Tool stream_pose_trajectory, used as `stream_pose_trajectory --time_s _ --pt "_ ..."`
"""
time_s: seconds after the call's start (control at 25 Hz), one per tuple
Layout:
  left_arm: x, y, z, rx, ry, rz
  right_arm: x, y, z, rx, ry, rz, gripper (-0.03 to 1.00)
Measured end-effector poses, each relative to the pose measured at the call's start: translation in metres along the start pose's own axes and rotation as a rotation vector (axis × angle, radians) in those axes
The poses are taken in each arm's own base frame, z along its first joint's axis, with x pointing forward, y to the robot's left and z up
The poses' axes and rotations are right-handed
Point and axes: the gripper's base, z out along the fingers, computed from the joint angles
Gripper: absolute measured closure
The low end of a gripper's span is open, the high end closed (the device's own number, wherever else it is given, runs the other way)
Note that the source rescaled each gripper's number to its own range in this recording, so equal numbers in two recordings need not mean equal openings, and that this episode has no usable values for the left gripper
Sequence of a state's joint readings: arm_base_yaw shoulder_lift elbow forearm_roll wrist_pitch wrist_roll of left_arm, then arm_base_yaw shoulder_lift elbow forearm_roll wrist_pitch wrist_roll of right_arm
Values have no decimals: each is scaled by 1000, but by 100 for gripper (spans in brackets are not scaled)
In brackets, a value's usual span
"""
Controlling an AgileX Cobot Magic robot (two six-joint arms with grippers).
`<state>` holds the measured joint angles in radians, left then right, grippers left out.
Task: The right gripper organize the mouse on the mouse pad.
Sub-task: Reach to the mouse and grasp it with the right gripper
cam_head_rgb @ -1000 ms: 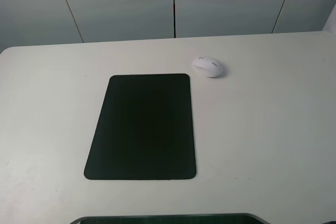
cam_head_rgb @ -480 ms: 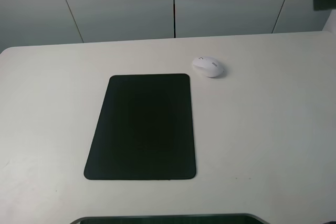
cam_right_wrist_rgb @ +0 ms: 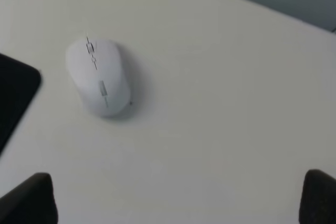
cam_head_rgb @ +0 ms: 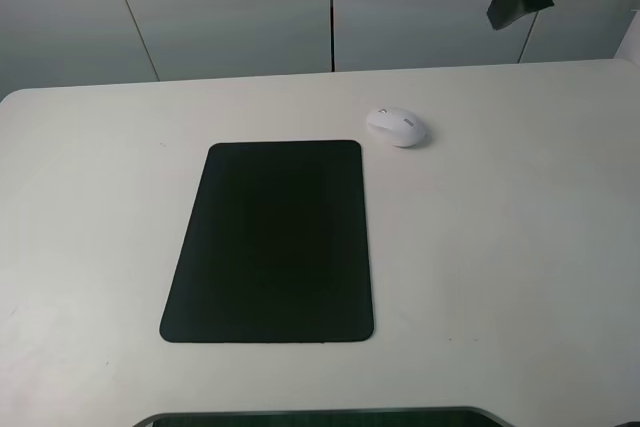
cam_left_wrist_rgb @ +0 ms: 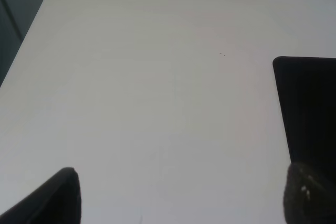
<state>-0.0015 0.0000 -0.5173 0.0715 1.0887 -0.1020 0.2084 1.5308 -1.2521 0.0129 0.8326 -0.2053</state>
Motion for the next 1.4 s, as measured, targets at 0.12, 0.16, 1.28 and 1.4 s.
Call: stream_pose_trajectory --time_s 0.12,0.16,1.28,1.4 --pt "0 0 0 0 0 0 -12 1 24 -18 80 -21 -3" --pt "0 0 0 0 0 0 -16 2 32 -25 108 -25 -3" --pt "0 0 0 0 0 0 -65 32 199 -101 419 -225 -3" --pt "0 0 0 0 0 0 -61 33 209 -106 441 -226 -3"
